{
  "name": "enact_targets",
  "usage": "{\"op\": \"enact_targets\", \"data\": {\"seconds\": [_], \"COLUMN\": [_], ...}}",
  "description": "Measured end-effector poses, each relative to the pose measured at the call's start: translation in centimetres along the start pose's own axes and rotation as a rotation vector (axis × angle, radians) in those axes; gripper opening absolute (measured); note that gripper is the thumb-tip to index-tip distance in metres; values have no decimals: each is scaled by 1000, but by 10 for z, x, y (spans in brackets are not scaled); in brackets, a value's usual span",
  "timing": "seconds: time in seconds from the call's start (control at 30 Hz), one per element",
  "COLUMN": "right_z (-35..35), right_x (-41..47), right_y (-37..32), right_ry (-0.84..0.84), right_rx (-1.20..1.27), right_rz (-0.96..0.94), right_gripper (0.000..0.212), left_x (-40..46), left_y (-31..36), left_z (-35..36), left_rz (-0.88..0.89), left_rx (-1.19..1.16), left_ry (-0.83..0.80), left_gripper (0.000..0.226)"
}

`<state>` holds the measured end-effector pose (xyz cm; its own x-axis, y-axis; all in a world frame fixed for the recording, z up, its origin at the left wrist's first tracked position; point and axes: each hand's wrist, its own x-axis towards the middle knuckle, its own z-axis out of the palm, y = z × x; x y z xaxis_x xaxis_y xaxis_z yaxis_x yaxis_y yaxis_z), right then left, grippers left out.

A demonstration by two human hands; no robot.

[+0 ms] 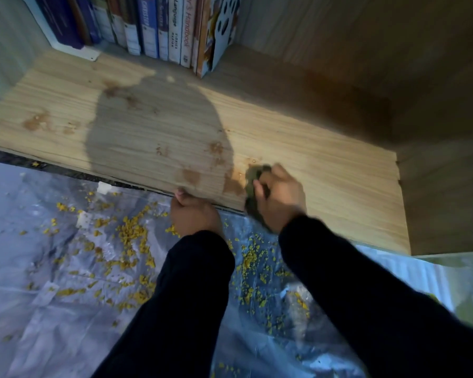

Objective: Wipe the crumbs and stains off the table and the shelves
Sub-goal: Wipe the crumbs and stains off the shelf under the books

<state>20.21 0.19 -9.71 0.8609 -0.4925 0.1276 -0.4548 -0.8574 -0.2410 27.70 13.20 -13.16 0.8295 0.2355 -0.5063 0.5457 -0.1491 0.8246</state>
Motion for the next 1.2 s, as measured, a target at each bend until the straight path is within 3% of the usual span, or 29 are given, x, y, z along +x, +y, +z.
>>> {"op": "enact_targets", "data": {"seconds": [0.07, 0.17, 0.23, 0.33, 0.5, 0.67, 0.83, 1.03, 1.2], "right_z": [-6, -17, -19, -14, -12, -23, -25, -15, -4], "right_x": [-45, -46, -26, -26, -67, -30, -62, 26, -8], "right_y": [12, 46, 56, 30, 4, 19, -8, -12, -40], "right_ry": [-30, 32, 88, 124, 16, 22, -126, -28, -90], "right_rx": [25, -44, -87, -73, -9, -75, -44, -103, -29], "right_rz": [-28, -11, 74, 274, 111, 236, 159, 262, 88], "right_gripper": [27, 27, 25, 18, 24, 19, 20, 21, 20], "left_x": [0, 5, 11, 13, 5, 5, 2, 3, 2], "left_y": [3, 1, -7, -17, 3, -4, 0, -10, -9], "left_z": [2, 1, 0, 0, -2, -3, -4, -5, -2], "left_rz": [-71, -88, -99, -82, -69, -17, -27, 94, 93], "left_rx": [-6, -123, -226, -180, -53, -68, 29, -59, -59], "left_ry": [-16, -97, -139, -116, -28, -54, -3, -19, 8], "left_gripper": [53, 48, 50, 61, 57, 54, 55, 54, 54]}}
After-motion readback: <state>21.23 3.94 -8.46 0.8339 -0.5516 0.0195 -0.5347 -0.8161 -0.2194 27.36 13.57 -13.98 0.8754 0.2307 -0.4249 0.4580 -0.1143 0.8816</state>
